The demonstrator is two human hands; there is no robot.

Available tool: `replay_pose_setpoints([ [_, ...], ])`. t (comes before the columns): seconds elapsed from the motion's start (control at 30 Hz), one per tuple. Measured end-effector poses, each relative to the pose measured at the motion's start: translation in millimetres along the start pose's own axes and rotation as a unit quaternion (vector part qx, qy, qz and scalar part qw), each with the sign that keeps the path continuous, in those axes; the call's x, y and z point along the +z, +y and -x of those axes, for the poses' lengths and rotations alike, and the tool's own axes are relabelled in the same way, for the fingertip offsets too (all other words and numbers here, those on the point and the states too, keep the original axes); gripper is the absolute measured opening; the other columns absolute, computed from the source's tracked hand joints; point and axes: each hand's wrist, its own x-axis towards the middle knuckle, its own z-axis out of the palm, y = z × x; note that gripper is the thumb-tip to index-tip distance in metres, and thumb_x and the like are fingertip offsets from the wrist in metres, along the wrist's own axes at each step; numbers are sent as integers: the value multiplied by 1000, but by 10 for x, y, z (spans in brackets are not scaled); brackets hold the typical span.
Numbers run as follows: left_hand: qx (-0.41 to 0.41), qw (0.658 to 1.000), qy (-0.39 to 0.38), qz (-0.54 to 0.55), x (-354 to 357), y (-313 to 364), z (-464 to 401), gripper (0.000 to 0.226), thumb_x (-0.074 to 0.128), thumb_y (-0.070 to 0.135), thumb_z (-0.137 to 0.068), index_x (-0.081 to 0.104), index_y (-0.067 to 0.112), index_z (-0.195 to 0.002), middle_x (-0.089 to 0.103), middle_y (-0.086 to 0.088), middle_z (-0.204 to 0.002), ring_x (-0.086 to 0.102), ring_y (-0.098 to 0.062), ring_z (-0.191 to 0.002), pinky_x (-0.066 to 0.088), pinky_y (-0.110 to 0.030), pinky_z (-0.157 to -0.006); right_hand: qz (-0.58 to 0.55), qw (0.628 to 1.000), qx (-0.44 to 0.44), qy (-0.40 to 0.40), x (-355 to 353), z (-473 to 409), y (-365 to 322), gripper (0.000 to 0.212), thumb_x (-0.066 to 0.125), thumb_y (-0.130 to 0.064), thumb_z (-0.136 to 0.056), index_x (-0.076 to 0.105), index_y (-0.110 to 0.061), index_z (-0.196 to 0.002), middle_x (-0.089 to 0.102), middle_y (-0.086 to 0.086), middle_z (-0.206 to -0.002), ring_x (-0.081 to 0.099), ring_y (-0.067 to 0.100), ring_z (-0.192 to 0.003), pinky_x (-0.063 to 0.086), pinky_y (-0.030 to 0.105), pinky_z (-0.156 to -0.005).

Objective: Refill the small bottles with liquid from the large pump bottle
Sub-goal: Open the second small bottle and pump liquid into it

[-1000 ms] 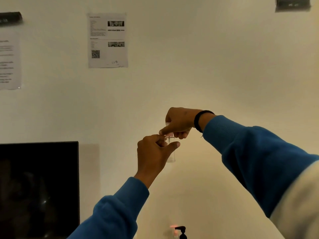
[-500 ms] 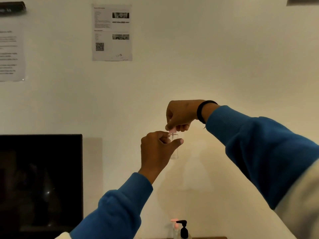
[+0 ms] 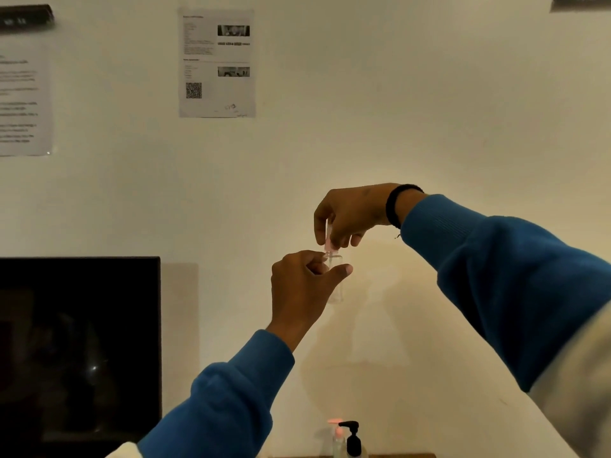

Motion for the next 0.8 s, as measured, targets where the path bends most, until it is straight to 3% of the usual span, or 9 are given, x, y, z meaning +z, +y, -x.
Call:
replay_pose_setpoints([
  [0.07, 1, 1000, -2, 2, -9, -7, 9, 46, 81, 52, -75, 55, 18, -58, 52, 7, -51, 46, -9, -50, 36, -13, -56, -12, 1000, 6, -8, -2, 10, -6, 21, 71, -18, -87, 65, -12, -106, 69, 9, -98, 67, 22, -86, 60, 30, -73],
  [0.17, 1, 1000, -12, 13, -16, 21, -5, 40, 81, 49, -76, 62, 15, -65, 56, 5, -55, 49, -9, -51, 38, -13, -56, -9, 998, 53, 35, 16, -12, -13, 37, 67, -43, -89, 64, -7, -97, 69, 9, -78, 63, 19, -58, 56, 27, -54],
  [0.3, 5, 1000, -13, 1, 5, 30, 3, 44, 80, 53, -75, 60, 16, -62, 55, 5, -53, 47, -11, -51, 36, -13, -54, 0, 999, 46, 23, 21, -30, 9, 29, 65, -26, -94, 69, 3, -93, 67, 9, -66, 57, 17, -47, 54, 25, -50],
  [0.43, -6, 1000, -9, 7, 20, -22, 53, 47, 82, 53, -73, 56, 16, -58, 50, 8, -50, 43, -9, -49, 34, -12, -54, -8, 1000, 3, -17, -11, 24, 10, 14, 69, -8, -88, 67, -7, -102, 71, 9, -88, 65, 18, -71, 60, 30, -71],
  [0.5, -11, 1000, -8, 9, 14, -28, 52, 46, 81, 53, -74, 57, 15, -60, 54, 6, -52, 47, -9, -50, 37, -14, -56, -1, 1000, 9, -19, 20, 17, 13, 21, 72, -18, -88, 65, -10, -106, 71, 10, -93, 66, 20, -75, 61, 30, -73],
  [0.57, -12, 1000, -9, 10, 9, -11, 38, 45, 80, 53, -74, 59, 15, -62, 58, 5, -55, 54, -12, -53, 40, -15, -57, 15, 999, 28, -7, 58, -3, 19, 29, 71, -33, -88, 65, -9, -103, 72, 11, -85, 67, 20, -65, 61, 29, -64],
  [0.67, -11, 1000, -12, 2, 11, 14, 22, 45, 80, 54, -75, 62, 14, -64, 60, 3, -56, 58, -16, -57, 45, -18, -60, 27, 999, 27, 0, 85, -18, 23, 23, 69, -25, -91, 68, -3, -97, 70, 9, -73, 63, 16, -51, 57, 25, -55],
  [0.73, -15, 1000, -16, 4, 15, 10, 29, 44, 80, 54, -75, 63, 14, -64, 61, 2, -56, 59, -17, -58, 45, -16, -62, 29, 999, 7, -12, 74, -11, 18, 14, 70, -11, -87, 69, -7, -100, 71, 8, -84, 66, 15, -62, 59, 25, -63],
  [0.8, -22, 1000, -14, 12, 11, -2, 48, 41, 80, 53, -75, 61, 19, -63, 60, 4, -56, 59, -16, -58, 44, -13, -62, 24, 999, -10, -24, 65, -8, -3, 24, 74, -9, -83, 68, -15, -105, 70, 8, -96, 69, 17, -77, 60, 27, -71],
])
